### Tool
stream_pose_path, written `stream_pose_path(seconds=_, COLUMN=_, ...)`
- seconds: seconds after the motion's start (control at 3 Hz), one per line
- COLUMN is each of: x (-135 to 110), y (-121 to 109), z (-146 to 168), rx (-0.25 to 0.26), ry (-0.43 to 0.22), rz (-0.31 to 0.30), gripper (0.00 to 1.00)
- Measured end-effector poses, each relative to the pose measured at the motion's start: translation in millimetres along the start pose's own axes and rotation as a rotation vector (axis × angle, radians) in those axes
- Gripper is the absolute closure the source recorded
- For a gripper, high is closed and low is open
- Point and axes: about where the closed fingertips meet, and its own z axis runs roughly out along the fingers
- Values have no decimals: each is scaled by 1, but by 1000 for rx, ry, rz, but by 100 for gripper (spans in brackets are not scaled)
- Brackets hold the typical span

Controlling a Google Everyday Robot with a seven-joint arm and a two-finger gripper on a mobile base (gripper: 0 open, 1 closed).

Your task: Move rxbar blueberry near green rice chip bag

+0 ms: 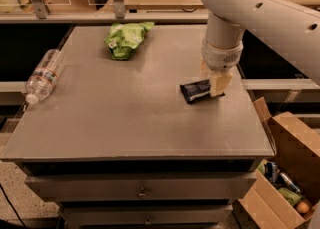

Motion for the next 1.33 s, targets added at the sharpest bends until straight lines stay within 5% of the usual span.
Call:
stream_pose_path(seconds=0.33, x=0, y=-2, z=1, rx=7, ry=-1, rz=0, gripper=100)
stream_pose_path(seconds=0.67, x=0, y=6, z=0, rx=9, ry=-15, rz=20, gripper=100)
stream_pose_path(seconds=1.33, x=5, y=-34, z=-11, rx=28, ry=-97, rz=74, gripper=100)
